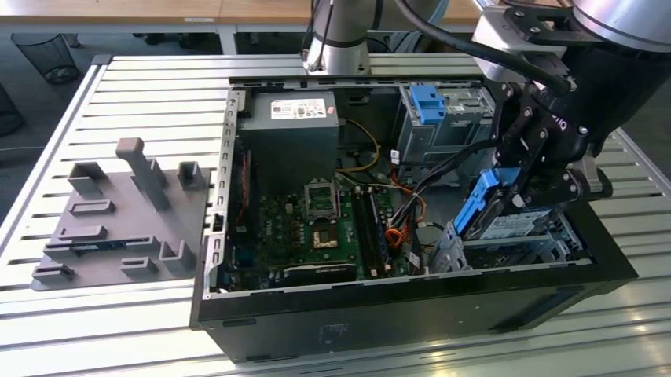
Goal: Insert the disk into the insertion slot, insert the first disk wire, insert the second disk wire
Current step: 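Insert the disk into the insertion slot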
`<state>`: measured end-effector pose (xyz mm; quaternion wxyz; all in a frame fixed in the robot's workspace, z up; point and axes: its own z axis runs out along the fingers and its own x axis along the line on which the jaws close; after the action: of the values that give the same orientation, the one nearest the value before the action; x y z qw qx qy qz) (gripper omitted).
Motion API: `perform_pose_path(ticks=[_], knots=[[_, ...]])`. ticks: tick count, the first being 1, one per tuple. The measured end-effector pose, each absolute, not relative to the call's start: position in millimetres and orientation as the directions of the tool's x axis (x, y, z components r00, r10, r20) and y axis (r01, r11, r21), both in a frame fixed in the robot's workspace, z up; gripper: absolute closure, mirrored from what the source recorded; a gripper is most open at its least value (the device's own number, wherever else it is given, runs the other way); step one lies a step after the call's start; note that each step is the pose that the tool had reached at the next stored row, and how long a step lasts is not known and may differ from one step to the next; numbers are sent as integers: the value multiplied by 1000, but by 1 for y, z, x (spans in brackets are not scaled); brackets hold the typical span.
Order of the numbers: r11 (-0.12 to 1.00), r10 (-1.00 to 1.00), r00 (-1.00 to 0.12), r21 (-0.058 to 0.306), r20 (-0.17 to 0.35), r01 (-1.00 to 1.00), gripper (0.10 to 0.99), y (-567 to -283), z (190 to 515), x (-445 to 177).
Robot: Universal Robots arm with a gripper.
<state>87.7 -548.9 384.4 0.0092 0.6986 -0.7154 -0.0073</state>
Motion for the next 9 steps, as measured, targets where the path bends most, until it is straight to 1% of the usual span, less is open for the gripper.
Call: perform_pose_path(ticks=[9], knots=[[24,-1000,-24,23,3,-999,722,-549,383,88]])
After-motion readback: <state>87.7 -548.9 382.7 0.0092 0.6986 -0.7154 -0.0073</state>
